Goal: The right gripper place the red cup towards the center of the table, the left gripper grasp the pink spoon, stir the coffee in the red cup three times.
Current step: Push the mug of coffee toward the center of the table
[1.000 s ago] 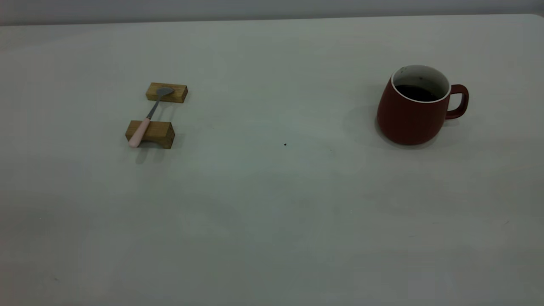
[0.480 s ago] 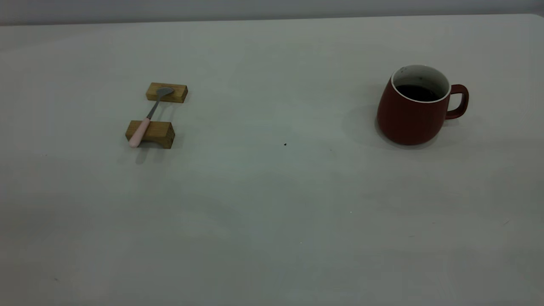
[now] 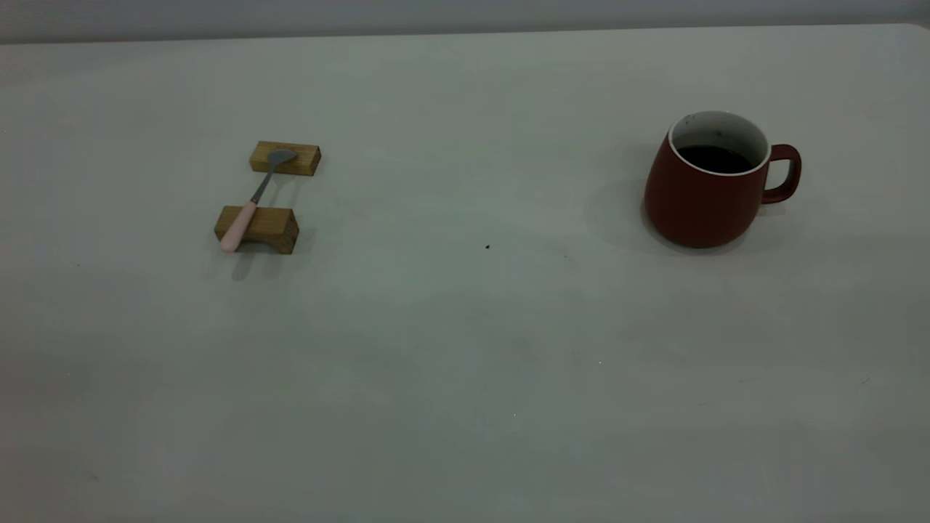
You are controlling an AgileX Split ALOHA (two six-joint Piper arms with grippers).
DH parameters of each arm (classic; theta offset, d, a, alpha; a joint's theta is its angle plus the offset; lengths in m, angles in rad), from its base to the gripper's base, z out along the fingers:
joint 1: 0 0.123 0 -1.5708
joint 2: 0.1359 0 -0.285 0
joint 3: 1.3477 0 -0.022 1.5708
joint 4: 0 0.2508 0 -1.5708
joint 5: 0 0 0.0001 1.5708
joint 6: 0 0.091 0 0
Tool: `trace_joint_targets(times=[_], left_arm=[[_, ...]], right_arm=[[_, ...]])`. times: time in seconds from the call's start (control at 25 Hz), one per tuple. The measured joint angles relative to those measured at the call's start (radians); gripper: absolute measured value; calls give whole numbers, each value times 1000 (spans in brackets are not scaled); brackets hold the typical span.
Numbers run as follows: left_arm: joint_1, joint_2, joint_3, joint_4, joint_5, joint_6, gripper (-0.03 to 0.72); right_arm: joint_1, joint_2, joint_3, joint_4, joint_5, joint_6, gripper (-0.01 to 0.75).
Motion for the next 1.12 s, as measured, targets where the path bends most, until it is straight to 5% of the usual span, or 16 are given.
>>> trace_joint_targets(times=[0.32, 0.84, 1.12], left_arm=[[0, 0, 0, 0, 0, 0, 550], [0, 0, 0, 0, 0, 0, 550], [0, 0, 0, 0, 0, -1, 550]], right_arm=[[0, 452, -167, 42, -52, -198, 710], [0, 1211, -219, 120, -455, -769, 698], [0, 1602, -388, 150, -516, -1009, 690]])
